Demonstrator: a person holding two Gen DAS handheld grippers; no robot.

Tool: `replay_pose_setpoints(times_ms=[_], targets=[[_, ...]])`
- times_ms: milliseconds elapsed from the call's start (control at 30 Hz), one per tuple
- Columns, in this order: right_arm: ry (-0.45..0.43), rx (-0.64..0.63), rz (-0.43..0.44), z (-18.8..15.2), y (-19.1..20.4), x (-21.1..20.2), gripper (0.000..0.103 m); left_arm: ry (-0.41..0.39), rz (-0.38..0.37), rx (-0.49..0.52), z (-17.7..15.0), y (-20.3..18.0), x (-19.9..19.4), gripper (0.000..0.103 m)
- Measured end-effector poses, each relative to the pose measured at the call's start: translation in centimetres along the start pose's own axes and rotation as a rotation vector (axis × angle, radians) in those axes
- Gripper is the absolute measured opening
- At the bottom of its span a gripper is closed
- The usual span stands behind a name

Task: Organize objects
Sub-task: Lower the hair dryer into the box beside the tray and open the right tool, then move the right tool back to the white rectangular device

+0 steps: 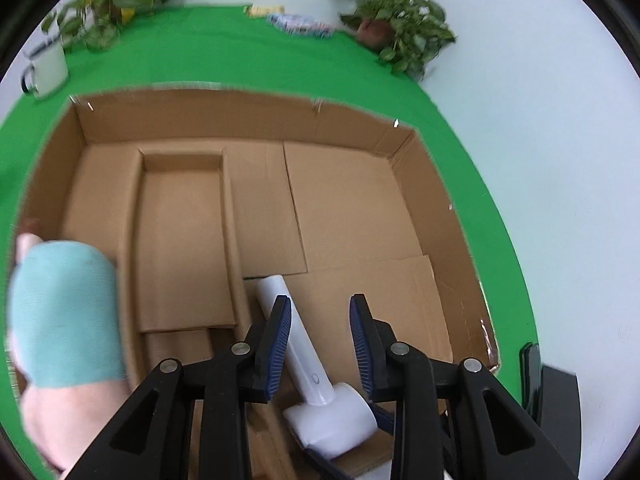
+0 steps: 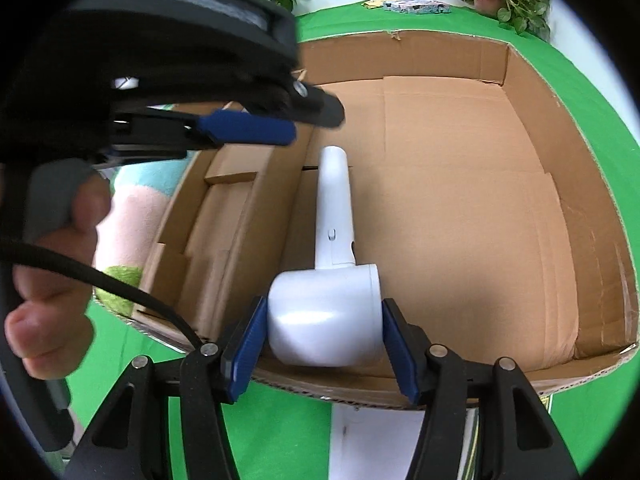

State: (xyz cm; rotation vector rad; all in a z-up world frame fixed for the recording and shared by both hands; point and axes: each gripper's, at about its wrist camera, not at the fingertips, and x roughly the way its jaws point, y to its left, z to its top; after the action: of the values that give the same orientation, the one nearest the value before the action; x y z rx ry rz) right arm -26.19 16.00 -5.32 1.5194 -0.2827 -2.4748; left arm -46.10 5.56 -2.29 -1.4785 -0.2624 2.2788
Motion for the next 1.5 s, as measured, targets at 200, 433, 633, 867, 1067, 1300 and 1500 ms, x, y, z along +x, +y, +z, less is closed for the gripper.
replay_pose_setpoints(times_ms=[200, 433, 633, 867, 1067, 1300, 1500], targets=[[-0.055, 0.029, 0.057, 0.3, -1.1, -2.3, 0.057, -0.12, 0.104, 0.046, -3.2, 1.3, -5.3, 0.029], [-0.042, 0.064, 0.044, 2.1, -1.7, -1.8, 0.04, -0.106, 0.211, 0.074, -8.1, 3.3, -5.8, 0.029], [0.07, -0.025, -0.015, 4.0, 0.4, 1.8, 0.04, -0.039, 0.175, 0.073, -10.7, 3.0, -2.3, 0.029], [0.101, -0.008, -0.05, 3.5, 0.9, 3.7, 0.033, -0.02, 0.118, -0.028, -11.8, 3.9, -1.9, 0.027], [0.084, 0.132, -0.005, 3.3, -0.1, 3.8, 0.033, -0.015, 0.107, -0.049, -11.8, 4.0, -2.3, 0.027], [0.105, 0.139, -0.037, 3.5, 1.2, 4.3, 0.033, -0.014, 0.1, -0.061, -11.8, 4.5, -2.4, 0.027], [0.068, 0.165, -0.009, 3.5, 0.5, 3.5, 0.035, -0.017, 0.099, -0.06, -12.0, 4.4, -2.5, 0.028]])
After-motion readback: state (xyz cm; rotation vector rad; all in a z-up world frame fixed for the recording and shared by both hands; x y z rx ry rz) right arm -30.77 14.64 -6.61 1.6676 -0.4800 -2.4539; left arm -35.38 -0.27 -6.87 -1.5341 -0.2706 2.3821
